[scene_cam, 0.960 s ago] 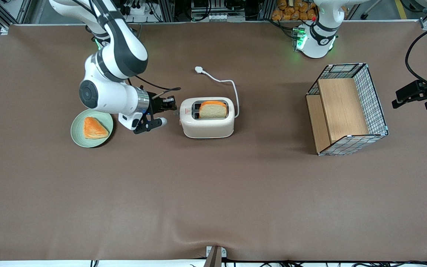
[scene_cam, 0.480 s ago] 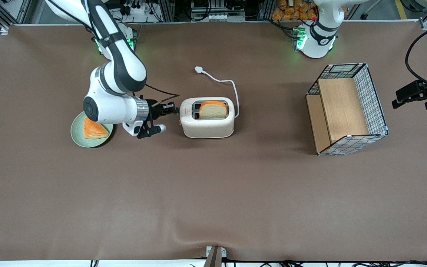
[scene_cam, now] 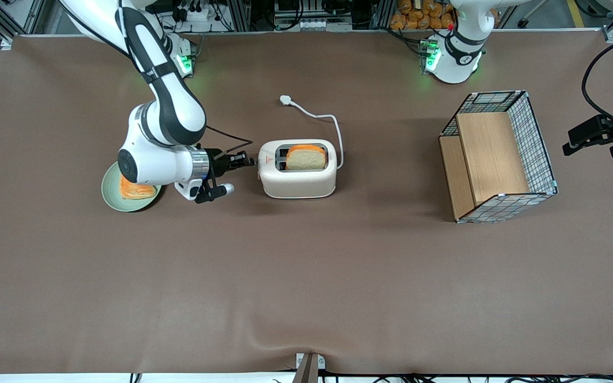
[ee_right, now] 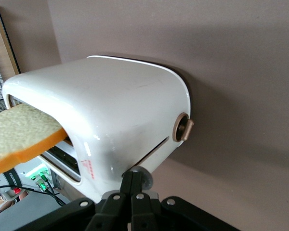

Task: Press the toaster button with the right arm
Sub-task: 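Press the toaster's side lever down with the right gripper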

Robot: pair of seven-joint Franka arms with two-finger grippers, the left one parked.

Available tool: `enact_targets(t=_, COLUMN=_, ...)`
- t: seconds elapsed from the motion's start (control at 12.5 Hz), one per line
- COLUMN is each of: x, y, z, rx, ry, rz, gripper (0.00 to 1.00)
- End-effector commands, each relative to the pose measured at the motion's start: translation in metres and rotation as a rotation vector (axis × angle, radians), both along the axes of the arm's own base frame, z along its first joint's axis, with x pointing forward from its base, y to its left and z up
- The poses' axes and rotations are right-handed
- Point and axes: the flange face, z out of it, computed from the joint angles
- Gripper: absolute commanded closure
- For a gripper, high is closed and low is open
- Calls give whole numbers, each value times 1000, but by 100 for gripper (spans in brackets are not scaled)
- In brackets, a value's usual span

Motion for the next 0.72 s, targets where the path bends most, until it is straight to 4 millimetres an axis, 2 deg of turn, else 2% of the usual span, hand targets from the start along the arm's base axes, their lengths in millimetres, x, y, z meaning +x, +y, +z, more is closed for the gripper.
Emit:
enact_targets(t=0.0, x=1, y=-8, z=-18, rx=48, ry=-3, rz=-2, gripper=100)
enact_targets(t=0.64, x=-3, y=-18, z=-87, rx=156, ry=18, rz=4, gripper=100)
